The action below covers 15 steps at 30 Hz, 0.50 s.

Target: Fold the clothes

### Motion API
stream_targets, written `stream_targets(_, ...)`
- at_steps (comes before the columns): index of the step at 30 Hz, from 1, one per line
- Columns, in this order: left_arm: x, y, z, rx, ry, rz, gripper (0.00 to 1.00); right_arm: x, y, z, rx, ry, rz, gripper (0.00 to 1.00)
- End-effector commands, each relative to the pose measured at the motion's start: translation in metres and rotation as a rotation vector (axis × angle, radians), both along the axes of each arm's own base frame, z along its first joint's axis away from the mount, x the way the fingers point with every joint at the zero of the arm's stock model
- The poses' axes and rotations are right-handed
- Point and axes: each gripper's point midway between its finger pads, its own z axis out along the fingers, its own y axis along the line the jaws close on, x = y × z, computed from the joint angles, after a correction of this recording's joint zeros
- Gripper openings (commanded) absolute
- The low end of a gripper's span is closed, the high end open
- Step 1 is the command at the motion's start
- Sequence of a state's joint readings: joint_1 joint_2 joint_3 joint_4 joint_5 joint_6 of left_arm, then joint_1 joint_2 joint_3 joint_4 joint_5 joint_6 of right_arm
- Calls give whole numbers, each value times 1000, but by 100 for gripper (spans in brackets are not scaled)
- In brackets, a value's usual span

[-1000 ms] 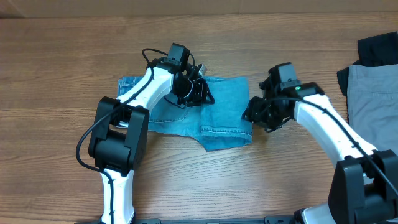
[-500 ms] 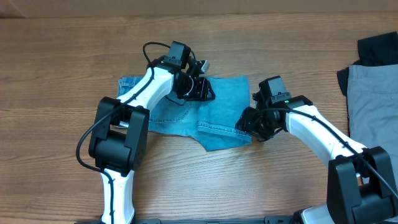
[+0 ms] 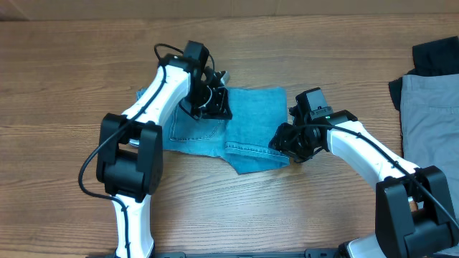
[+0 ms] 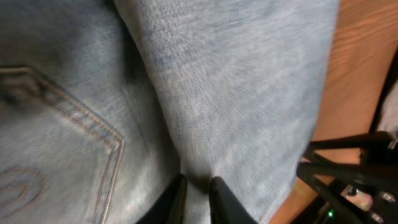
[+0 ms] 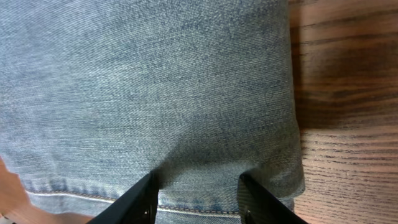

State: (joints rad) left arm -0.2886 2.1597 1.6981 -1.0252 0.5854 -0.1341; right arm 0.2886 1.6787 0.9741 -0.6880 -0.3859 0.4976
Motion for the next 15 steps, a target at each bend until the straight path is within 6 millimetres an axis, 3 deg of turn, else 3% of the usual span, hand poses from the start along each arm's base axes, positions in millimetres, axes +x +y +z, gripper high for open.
stream_targets(1,0,8,48,52,-109,-27,7,-1,-1,-6,-13,8,-2,45)
stream_targets(3,-13,5,53,75,-88,-48,4,1,0,-6,-11,2,-3,45)
stream_targets(8,-24,-14,48,73,-89,-99,5,4,1,-5,-5,-14,-3,45)
stream_targets(15,-43,-43,18,81,-60,-134,12,2,0,-5,-7,-6,-2,45)
